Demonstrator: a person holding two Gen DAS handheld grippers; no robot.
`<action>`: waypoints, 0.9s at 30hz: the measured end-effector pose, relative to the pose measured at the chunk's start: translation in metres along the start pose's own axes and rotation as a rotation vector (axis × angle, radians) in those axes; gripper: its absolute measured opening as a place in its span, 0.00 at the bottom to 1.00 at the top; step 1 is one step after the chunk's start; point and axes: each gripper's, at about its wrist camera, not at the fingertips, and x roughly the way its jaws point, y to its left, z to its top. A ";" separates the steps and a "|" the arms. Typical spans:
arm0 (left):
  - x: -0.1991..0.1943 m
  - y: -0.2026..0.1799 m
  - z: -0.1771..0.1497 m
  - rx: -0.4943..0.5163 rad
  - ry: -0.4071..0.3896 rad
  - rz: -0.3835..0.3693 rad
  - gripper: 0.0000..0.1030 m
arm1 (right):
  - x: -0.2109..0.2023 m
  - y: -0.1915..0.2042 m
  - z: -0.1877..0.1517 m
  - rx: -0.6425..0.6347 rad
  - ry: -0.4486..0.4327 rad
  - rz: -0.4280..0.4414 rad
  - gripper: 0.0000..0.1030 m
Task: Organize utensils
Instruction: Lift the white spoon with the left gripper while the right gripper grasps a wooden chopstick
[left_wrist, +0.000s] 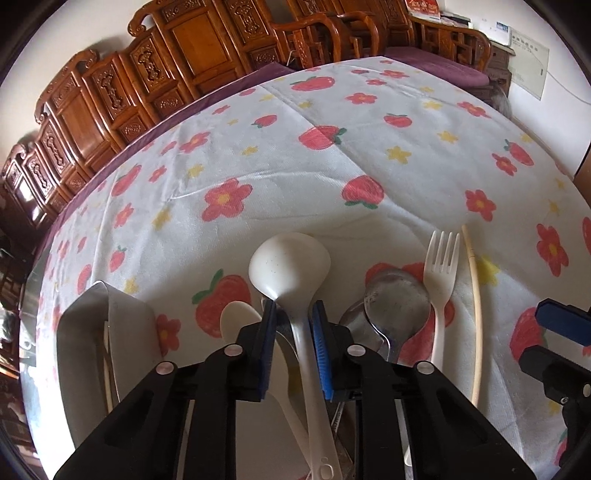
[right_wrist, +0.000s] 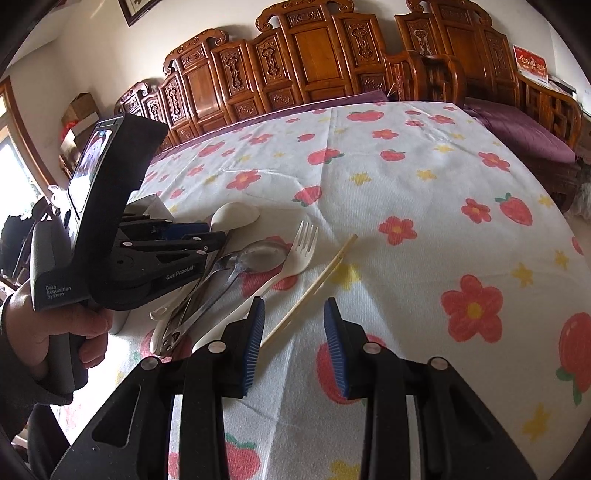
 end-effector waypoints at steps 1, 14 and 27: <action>0.000 -0.001 0.000 0.006 -0.001 -0.001 0.14 | 0.000 0.000 0.000 0.000 0.000 0.000 0.35; -0.020 0.001 -0.006 -0.012 -0.054 -0.083 0.01 | 0.003 0.003 0.000 -0.005 0.004 -0.004 0.35; -0.074 0.019 -0.029 -0.105 -0.146 -0.158 0.01 | 0.012 0.003 -0.005 0.012 0.036 -0.011 0.35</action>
